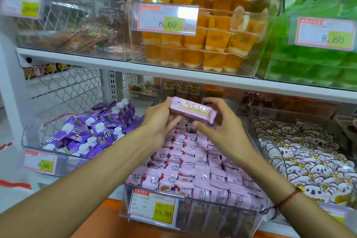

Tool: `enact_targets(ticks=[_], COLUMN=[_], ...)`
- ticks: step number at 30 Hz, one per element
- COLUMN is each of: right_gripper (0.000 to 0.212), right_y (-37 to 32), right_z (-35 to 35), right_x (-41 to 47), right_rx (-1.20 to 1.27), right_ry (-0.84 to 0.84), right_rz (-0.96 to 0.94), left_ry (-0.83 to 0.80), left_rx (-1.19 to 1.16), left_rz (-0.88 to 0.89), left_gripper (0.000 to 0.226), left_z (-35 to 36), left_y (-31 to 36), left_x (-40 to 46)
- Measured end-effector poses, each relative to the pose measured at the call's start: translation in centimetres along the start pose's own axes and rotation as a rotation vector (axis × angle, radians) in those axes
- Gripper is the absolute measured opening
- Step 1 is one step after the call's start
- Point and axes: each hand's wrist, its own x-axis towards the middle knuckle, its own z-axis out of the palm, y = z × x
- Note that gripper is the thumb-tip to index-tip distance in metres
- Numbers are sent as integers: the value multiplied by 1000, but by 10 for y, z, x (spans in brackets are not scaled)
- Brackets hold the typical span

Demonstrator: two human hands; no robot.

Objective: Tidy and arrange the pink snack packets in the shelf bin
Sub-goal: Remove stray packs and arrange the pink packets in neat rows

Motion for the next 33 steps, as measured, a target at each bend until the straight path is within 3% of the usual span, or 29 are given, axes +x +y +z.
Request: enact_targets(ticks=[4,7,10,12,14,17,22,26,29,33], right_gripper=[28,13,25,30,40,55,41,35,39,28], right_y=[-2,-4,-4,-4,-4,-4,3,9,16,23], right_z=[-5,-9,-11,-12,-13,-17,-15,-5,0,6], right_x=[-3,-4,-1,-1,0,4,4,3,8,21], right_rx=[166,246,367,432,451,468,519,407,234,29], right_ry=[50,38,63,56,30,37,54,146,297,414], right_rz=[30,140,308,388,430,465,320,258,309,332], left_ry=[-97,-100,-340,-530,-607,-585,-533,-524,-426,-379], left_rx=[98,550,951,979,971,866,764,795,996,1534], left_rz=[-3,319,619,611,601,543,427,462,533,667], left_gripper=[26,29,47,42,35,29,32,41,49,46], left_z=[-5,-11,-15,-17,-19,-20,-16,-17,-24,-35], left_y=[3,4,8,12,13,10,0,-13,-19,-24], left_x=[-4,-4,-5,-6,-5,1,7,7,10,14])
